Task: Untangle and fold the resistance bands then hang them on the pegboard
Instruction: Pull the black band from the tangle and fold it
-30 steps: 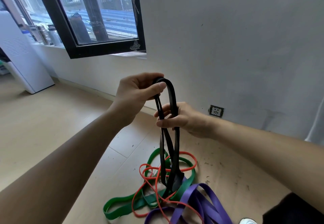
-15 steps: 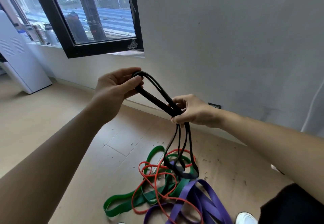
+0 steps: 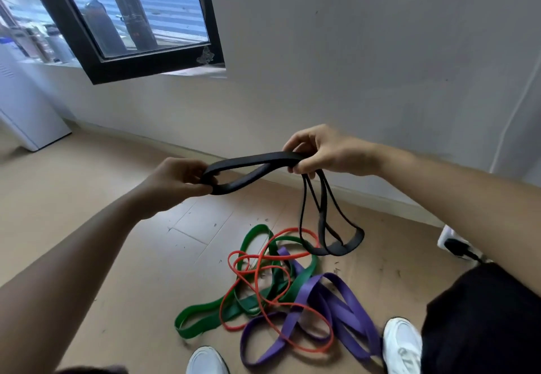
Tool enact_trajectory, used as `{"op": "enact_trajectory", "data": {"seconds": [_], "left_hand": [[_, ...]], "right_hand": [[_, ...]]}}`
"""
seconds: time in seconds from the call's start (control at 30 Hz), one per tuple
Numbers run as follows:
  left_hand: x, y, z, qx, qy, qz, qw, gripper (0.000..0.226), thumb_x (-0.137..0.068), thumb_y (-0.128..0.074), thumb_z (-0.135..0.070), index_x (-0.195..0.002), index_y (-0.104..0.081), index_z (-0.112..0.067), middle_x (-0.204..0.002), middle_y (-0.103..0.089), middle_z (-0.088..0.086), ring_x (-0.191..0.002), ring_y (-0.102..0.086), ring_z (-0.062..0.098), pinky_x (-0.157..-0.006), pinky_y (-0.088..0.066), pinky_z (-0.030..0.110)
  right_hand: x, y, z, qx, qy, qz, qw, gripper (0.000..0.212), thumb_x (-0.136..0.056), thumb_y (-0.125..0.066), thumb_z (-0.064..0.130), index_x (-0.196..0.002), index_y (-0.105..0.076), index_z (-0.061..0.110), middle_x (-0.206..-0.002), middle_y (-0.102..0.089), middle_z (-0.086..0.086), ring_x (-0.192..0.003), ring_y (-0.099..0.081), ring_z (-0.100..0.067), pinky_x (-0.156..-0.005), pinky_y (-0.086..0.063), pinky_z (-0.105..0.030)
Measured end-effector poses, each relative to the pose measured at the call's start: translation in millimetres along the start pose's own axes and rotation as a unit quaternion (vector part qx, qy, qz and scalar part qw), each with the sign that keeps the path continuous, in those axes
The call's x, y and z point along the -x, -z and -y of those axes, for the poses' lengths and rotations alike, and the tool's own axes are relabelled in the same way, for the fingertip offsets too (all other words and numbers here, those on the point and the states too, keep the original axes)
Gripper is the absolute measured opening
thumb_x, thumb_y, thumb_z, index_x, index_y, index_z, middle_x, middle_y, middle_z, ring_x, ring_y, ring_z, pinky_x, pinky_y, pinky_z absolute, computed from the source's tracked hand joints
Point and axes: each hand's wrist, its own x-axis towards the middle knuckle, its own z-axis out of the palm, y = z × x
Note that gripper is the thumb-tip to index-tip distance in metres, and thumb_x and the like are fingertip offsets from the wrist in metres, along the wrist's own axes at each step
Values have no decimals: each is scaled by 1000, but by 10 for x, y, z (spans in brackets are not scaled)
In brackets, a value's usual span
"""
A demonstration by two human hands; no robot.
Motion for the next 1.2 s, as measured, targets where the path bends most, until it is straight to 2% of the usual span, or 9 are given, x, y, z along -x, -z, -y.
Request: {"op": "enact_trajectory", "data": {"seconds": [0.17, 0.33, 0.47, 0.57, 0.7, 0.8, 0.97, 1.13, 1.2], "left_hand": [[-66, -267, -139, -29, -22, 60, 998, 35, -84, -78, -4, -114, -71, -18, -105, -76, 2, -98, -72, 17, -84, -60, 24], [-156, -552, -520, 5, -92, 72, 993, 34, -87, -76, -21, -119, -70, -15, -106, -76, 0, -101, -73, 12, -94, -57, 29], [-180, -719, -598, -50, -139, 45, 988, 23, -86, -77, -24, -108, -74, -17, -90, -75, 2, -85, -72, 19, -86, -59, 44], [-200, -671, -585, -77, -165, 16, 983, 20, -85, -78, -25, -102, -76, -15, -82, -74, 3, -75, -68, 23, -77, -55, 51], [-189, -547, -644, -65, -185, 8, 981, 18, -88, -75, -21, -105, -76, -14, -85, -74, 2, -78, -68, 21, -80, -57, 45], [-179, -377, -628, -18, -175, -19, 984, 18, -89, -73, -20, -106, -76, -15, -89, -75, 2, -85, -70, 19, -81, -56, 32], [-113, -183, -410, -6, -140, -21, 990, 17, -85, -76, -20, -101, -76, -24, -89, -76, 2, -84, -70, 13, -83, -54, 26], [-125, -201, -245, -25, -91, 11, 995, 15, -86, -76, -16, -101, -76, -17, -86, -73, 12, -80, -68, 25, -78, -51, 41], [-100, -230, -226, -21, -68, 47, 996, 11, -88, -75, -10, -98, -74, -15, -86, -71, 13, -80, -68, 21, -78, -52, 36]], "right_hand": [[9, -48, 32, 28, 3, 3, 1000, 29, -88, -73, -2, -116, -67, 1, -104, -72, -24, -83, -67, -24, -75, -58, -36], [-10, -157, 72, 46, 2, 31, 998, 34, -87, -73, -3, -119, -61, 2, -99, -74, -15, -81, -70, -21, -74, -60, -36], [-24, -179, 91, 33, -1, 48, 998, 40, -87, -73, -3, -121, -53, 6, -89, -72, -10, -74, -65, -22, -69, -58, -34], [-24, -172, 82, 32, 4, 52, 998, 40, -87, -72, -4, -121, -53, 7, -92, -72, -12, -77, -66, -24, -73, -60, -37], [-38, -192, 23, 27, 12, 46, 998, 34, -85, -74, -3, -115, -58, 5, -95, -69, -16, -77, -67, -21, -73, -60, -32], [-16, -209, -104, 97, 15, 50, 994, 21, -88, -74, 5, -107, -66, 5, -94, -67, -15, -83, -69, -23, -78, -60, -34], [7, -115, -147, 59, 2, 27, 998, 20, -86, -75, 2, -105, -68, 1, -89, -66, -13, -77, -67, -19, -73, -60, -31], [18, -81, -122, 78, 3, 40, 996, 21, -86, -77, 6, -105, -70, 1, -85, -71, -14, -73, -70, -24, -70, -60, -34], [13, -69, -85, 58, 9, 34, 998, 21, -87, -76, 7, -106, -71, -1, -84, -70, -15, -72, -67, -22, -68, -58, -31]]}}
